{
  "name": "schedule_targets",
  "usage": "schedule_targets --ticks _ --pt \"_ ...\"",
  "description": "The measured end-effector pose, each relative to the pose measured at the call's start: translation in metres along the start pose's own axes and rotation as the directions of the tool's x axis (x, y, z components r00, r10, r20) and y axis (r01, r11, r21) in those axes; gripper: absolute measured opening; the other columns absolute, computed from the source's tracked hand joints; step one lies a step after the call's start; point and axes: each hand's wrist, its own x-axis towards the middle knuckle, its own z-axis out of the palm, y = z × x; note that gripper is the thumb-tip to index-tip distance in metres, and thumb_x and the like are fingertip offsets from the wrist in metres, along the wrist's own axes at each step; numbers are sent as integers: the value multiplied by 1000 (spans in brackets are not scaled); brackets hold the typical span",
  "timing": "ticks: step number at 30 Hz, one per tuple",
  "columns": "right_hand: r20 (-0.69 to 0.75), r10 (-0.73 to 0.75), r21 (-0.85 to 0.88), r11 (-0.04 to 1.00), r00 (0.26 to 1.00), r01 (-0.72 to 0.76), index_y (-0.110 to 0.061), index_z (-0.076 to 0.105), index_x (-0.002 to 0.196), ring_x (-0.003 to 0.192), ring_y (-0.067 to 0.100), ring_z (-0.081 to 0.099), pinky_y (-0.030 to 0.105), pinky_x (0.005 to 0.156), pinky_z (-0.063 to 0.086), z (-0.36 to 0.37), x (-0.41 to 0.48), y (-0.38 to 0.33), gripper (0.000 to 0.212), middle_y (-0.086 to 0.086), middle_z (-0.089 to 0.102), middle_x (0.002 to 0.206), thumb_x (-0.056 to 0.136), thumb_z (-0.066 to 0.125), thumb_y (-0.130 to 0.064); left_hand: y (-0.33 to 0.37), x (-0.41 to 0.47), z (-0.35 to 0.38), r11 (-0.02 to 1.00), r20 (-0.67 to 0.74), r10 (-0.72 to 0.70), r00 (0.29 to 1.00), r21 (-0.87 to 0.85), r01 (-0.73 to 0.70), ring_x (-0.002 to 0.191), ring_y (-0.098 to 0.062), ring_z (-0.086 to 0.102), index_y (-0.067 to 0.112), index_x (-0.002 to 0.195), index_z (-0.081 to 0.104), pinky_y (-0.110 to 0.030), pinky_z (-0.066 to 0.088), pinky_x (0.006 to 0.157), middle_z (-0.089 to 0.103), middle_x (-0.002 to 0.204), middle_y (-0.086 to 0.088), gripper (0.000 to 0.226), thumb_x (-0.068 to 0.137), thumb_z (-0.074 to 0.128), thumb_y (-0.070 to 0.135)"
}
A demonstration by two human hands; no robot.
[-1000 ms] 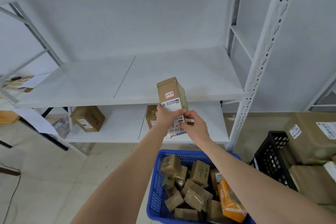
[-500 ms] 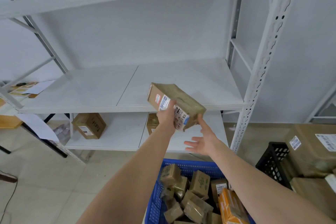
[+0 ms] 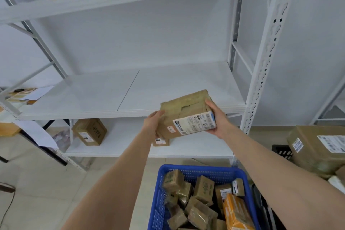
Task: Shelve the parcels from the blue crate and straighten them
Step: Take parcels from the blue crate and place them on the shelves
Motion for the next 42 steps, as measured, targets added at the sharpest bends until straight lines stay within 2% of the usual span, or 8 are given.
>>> schedule_targets --ticks 4,9,15,21,28,32,39,42 --pt "48 -83 189 979 995 73 -21 59 115 105 29 62 41 82 53 11 -2 -6 48 10 66 111 88 54 -60 -6 -5 7 994 47 -82 995 -63 85 95 -32 64 11 122 56 -49 56 72 65 107 -12 37 91 61 32" --pt "83 -187 56 982 979 182 -18 53 129 100 17 65 29 80 53 29 -5 -3 37 1 67 115 93 62 -13 -5 -19 25 984 150 -74 986 -149 97 93 -30 64 21 128 47 -47 55 62 62 112 -11 29 99 48 23" --pt "90 -119 -107 986 989 129 -34 49 130 105 24 64 49 92 51 36 -11 -3 41 -2 66 119 93 64 -24 6 -33 32 998 236 -22 971 -45 34 77 -21 63 15 120 56 -36 54 58 65 93 -6 26 103 37 22" --pt "25 -125 -120 985 992 127 -37 45 137 94 20 63 42 80 50 42 -21 -13 42 -3 64 110 99 53 -20 12 -37 32 990 192 58 980 116 -82 91 -26 60 14 124 59 -39 51 85 63 97 -8 43 99 40 42" --pt "-19 -129 -148 981 991 125 -31 49 135 81 15 61 39 77 51 51 -30 -15 37 -5 63 95 101 48 -19 18 -43 26 984 256 141 956 74 -165 104 -30 64 12 125 59 -43 53 93 68 108 -10 48 97 45 48" --pt "-39 -100 -176 980 994 92 -14 58 123 79 15 60 38 81 51 54 -31 -8 26 -2 64 90 100 49 -25 14 -47 22 984 237 164 958 35 -177 102 -31 64 9 128 56 -44 53 91 67 110 -12 44 98 47 40" --pt "-20 -115 -218 970 993 108 -18 61 114 90 21 61 37 81 50 64 -33 5 20 1 66 99 99 52 -25 5 -53 7 982 201 169 965 47 -182 74 -18 61 10 125 57 -33 54 70 65 92 -4 37 102 41 34" --pt "-7 -119 -223 968 993 115 -18 62 114 88 20 62 34 73 51 72 -33 10 19 1 67 99 98 53 -25 4 -52 -3 976 175 184 967 85 -201 73 -15 60 12 125 57 -31 52 71 64 88 -1 36 103 38 32"
